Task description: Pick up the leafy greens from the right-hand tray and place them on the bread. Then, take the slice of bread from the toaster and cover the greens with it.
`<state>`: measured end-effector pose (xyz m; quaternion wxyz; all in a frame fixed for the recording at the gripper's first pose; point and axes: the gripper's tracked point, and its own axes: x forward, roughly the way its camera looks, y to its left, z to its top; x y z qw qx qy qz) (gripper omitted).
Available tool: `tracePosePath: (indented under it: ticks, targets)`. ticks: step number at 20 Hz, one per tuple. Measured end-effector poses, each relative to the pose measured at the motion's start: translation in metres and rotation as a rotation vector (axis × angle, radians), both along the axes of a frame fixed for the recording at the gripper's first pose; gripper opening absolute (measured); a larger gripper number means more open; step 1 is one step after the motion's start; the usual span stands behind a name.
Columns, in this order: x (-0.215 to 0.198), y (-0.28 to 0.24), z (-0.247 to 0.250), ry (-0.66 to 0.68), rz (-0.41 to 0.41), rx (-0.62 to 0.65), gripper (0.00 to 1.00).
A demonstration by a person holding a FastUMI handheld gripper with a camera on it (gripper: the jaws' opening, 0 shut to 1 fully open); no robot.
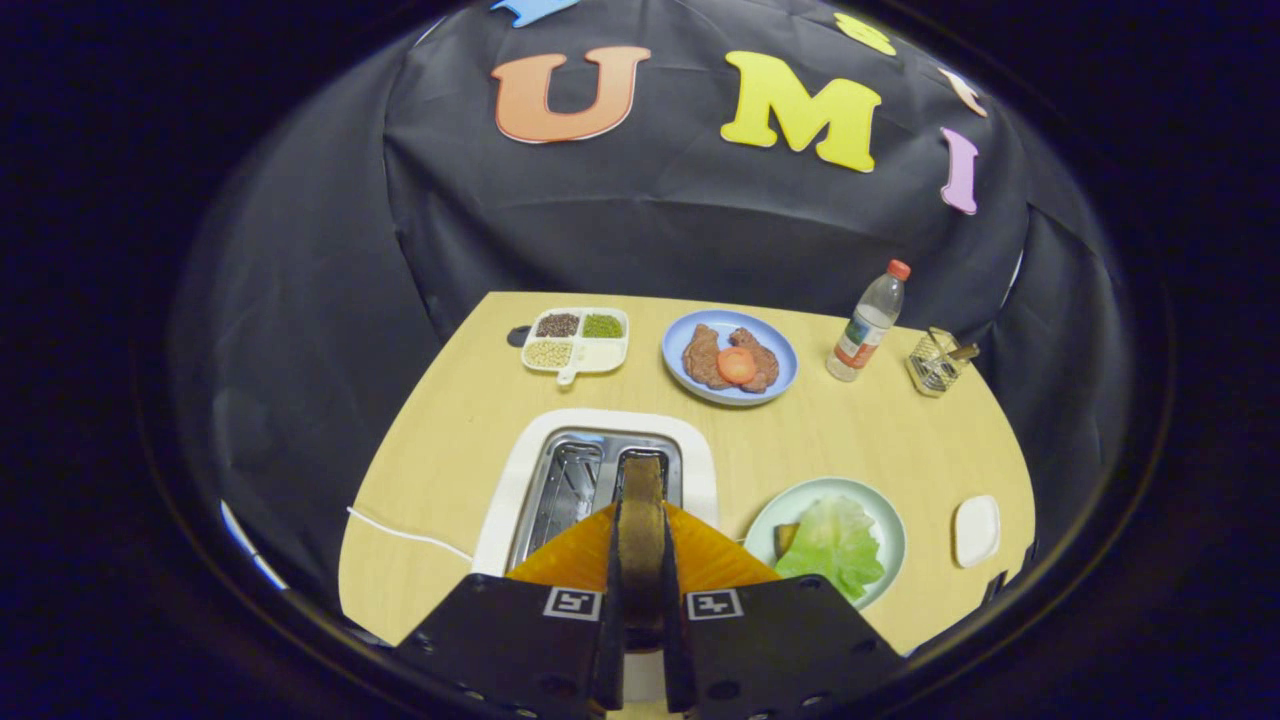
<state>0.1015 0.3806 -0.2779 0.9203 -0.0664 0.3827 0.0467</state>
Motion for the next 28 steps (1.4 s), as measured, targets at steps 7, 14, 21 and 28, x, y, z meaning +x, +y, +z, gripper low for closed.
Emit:
tracePosePath:
  ticks: [7, 14, 21, 28]
  targets:
    - [-0.01, -0.006, 0.06, -0.101, 0.066, 0.067, 0.12]
    - [-0.005, -0.056, 0.112, -0.144, 0.03, 0.198, 0.11]
    - [0.017, -0.144, 0.057, -0.041, -0.118, 0.231, 0.11]
    - [0.026, -0.166, -0.025, 0.112, -0.127, 0.333, 0.11]
